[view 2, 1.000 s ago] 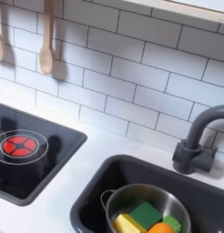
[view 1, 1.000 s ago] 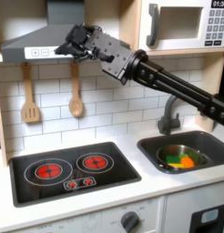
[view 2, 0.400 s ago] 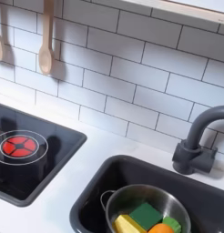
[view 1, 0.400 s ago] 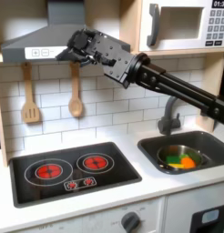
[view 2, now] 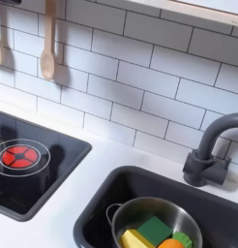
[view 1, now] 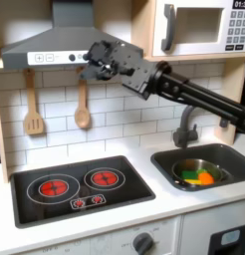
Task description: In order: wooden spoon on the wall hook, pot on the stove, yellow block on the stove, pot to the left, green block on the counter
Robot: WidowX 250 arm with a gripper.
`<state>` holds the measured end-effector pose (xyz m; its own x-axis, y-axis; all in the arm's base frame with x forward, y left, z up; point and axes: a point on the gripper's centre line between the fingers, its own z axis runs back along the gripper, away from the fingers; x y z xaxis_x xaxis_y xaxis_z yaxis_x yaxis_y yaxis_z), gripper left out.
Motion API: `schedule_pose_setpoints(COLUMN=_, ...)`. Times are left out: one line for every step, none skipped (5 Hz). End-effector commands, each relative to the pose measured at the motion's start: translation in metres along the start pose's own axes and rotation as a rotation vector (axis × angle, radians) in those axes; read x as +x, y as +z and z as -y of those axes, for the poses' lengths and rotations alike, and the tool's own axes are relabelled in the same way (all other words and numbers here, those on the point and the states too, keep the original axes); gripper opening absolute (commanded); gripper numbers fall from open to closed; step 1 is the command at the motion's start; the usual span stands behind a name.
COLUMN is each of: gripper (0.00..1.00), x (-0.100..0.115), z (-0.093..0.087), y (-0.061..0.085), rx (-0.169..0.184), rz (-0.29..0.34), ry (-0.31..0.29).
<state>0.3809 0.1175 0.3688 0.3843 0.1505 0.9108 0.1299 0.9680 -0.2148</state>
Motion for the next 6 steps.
schedule_pose_setpoints(gripper=0.00, x=-0.025, z=0.029, y=0.015, rx=-0.071, rz=-0.093, ry=-0.045)
schedule_pose_setpoints(gripper=1.00, x=-0.056, z=0.037, y=0.025, rx=-0.066, rz=-0.371, ry=-0.040)
schedule_pose_setpoints(gripper=1.00, x=-0.079, z=0.043, y=0.021, rx=-0.086, rz=-0.464, ry=-0.015)
schedule_pose_setpoints(gripper=1.00, x=-0.090, z=0.040, y=0.016, rx=-0.046, rz=-0.586, ry=0.011)
schedule_pose_setpoints(gripper=1.00, x=-0.113, z=0.057, y=0.008, rx=-0.049, rz=-0.694, ry=-0.007)
schedule_pose_setpoints(gripper=1.00, x=-0.129, z=0.078, y=-0.002, rx=-0.078, rz=-0.748, ry=-0.094)
